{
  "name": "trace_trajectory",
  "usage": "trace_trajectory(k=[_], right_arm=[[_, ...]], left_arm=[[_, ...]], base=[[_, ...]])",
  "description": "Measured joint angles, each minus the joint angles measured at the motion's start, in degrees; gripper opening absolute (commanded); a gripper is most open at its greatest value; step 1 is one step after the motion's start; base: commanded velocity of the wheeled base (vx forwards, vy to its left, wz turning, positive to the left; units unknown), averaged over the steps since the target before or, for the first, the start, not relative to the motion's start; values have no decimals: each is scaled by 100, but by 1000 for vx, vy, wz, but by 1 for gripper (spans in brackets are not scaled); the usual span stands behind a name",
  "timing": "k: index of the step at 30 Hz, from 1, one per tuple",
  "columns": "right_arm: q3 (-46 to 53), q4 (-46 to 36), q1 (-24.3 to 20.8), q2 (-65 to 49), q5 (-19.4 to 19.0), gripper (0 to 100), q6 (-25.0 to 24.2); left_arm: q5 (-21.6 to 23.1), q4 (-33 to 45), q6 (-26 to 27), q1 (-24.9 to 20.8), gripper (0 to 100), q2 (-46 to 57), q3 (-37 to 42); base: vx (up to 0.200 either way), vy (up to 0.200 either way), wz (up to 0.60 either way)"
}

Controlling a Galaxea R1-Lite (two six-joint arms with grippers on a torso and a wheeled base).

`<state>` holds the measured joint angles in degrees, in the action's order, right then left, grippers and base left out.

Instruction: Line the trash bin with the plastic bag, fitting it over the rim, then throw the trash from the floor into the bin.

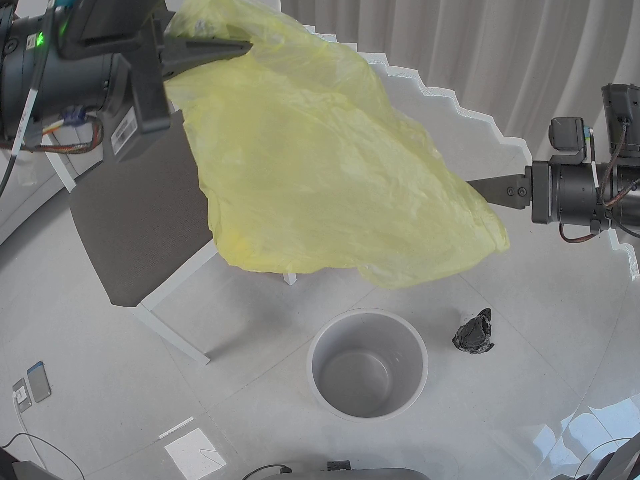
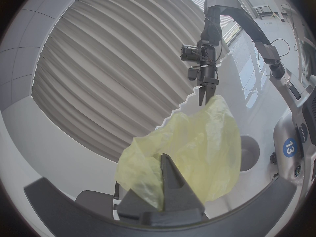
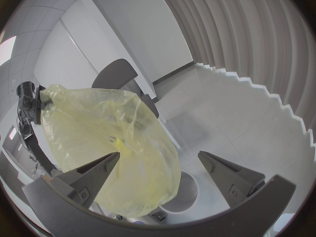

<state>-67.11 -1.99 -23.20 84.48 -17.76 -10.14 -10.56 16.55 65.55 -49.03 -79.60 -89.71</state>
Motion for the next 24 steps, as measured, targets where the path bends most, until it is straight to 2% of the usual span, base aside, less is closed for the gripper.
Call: trace_trajectory(k=[9,18,19,24], right_arm=[[212,38,-118,-63,-2,100,-4],[284,291,-317,22,9,100,16],[311,296,-321,27,6,0,29],[433,302,-329,30,6,0,46]], left_arm=[[-6,-263,-13,-204,0,-160,-218],[-4,-274,-44,-221,0,-206,-227],[-4,-273,-49,-216,0,-208,-227],[-4,-271,-71,-185,0,-210,-260]], base=[[0,0,0],[0,0,0],[0,0,0],[0,0,0]])
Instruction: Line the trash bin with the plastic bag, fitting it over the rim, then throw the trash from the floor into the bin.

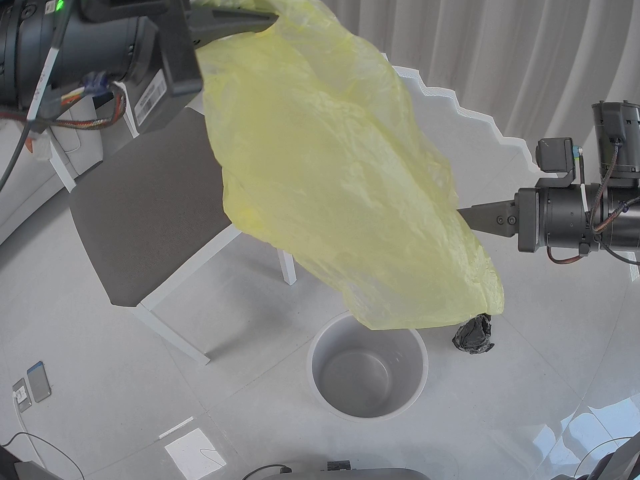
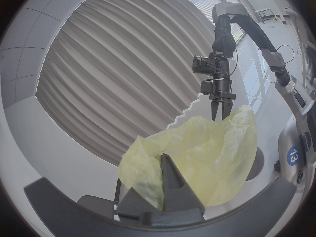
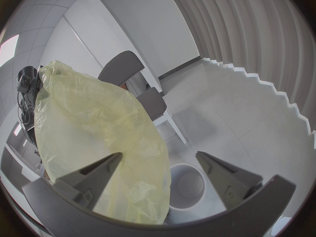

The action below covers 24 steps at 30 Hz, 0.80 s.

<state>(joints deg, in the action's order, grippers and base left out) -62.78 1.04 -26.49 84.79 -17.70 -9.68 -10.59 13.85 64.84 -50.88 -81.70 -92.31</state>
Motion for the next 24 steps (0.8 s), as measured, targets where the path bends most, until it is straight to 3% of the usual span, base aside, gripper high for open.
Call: trace_trajectory(k=[17,18,24], right_arm=[[283,-57,-171,-402,9,0,22],[302,-52,-171,-425,16,100,35],[378,-61,-171,-546,16,100,115]], left_arm=[[4,-4,-48,168,0,-11,-61],[1,-4,-66,174,0,-10,-61],[0,0,-116,190,0,-21,-144]], base=[[0,0,0],[0,0,0],[0,0,0]])
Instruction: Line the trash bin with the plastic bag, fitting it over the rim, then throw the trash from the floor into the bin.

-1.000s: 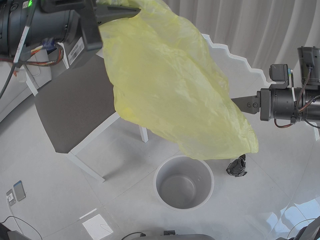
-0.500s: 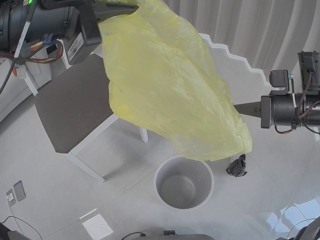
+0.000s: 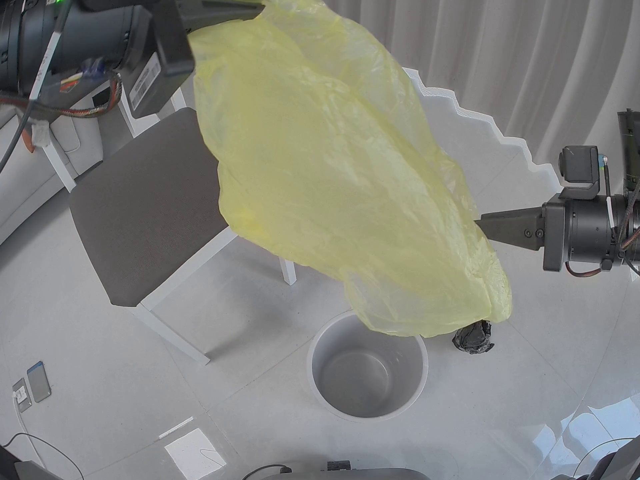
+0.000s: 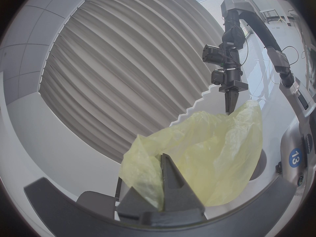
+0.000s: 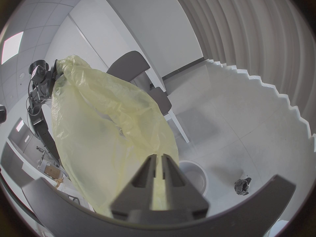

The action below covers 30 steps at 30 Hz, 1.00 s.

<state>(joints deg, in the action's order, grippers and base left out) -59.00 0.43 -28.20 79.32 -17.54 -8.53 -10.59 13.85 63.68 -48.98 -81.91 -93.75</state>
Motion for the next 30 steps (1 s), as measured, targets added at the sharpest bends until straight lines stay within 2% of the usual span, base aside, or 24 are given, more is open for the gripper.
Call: trace_trajectory(k=[14,15,23,30], right_arm=[[-4,41,-262,79,11,100,93],[-6,55,-280,107,15,0,99],[18,37,-291,227,41,0,161],[116,68,-210,229,41,0,132]], left_arm=[[0,13,-16,-13,0,-10,-57],[-2,13,-13,-13,0,-10,-57],[0,16,-40,4,0,-10,-55],[1,16,-569,-10,0,-37,-60]], base=[[0,0,0],[0,0,0],[0,0,0],[0,0,0]])
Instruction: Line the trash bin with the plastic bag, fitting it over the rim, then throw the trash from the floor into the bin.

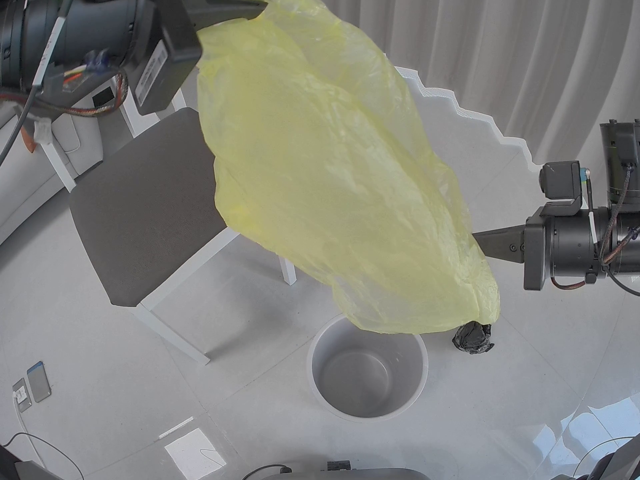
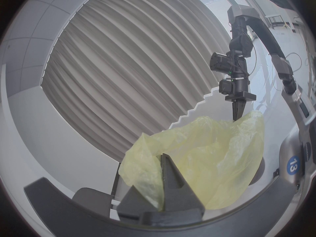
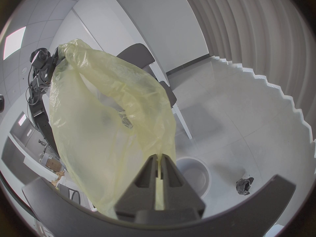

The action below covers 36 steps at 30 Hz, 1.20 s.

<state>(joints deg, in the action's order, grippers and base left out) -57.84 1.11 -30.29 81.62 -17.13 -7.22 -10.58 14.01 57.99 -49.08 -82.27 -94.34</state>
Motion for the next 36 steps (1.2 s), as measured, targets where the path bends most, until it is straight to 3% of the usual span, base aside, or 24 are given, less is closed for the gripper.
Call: trace_trajectory(k=[3,9,11,14,28,36], right_arm=[[43,9,32,0,5,0,-11],[110,12,108,0,118,0,-55],[127,11,163,0,196,0,-68],[145,6,255,0,284,0,-90],[388,4,581,52,742,0,-228],[845,61,717,229,908,0,-235]], left_arm=[[10,-9,-750,0,0,-27,0],[5,-140,-2937,7,0,-74,110],[-9,-297,-3671,16,0,-57,295],[-23,-583,-4357,57,0,13,768],[43,-3094,-5365,523,0,490,4496],[163,-4334,-6070,542,0,184,5736]], base=[[0,0,0],[0,0,0],[0,0,0],[0,0,0],[0,0,0],[0,0,0]])
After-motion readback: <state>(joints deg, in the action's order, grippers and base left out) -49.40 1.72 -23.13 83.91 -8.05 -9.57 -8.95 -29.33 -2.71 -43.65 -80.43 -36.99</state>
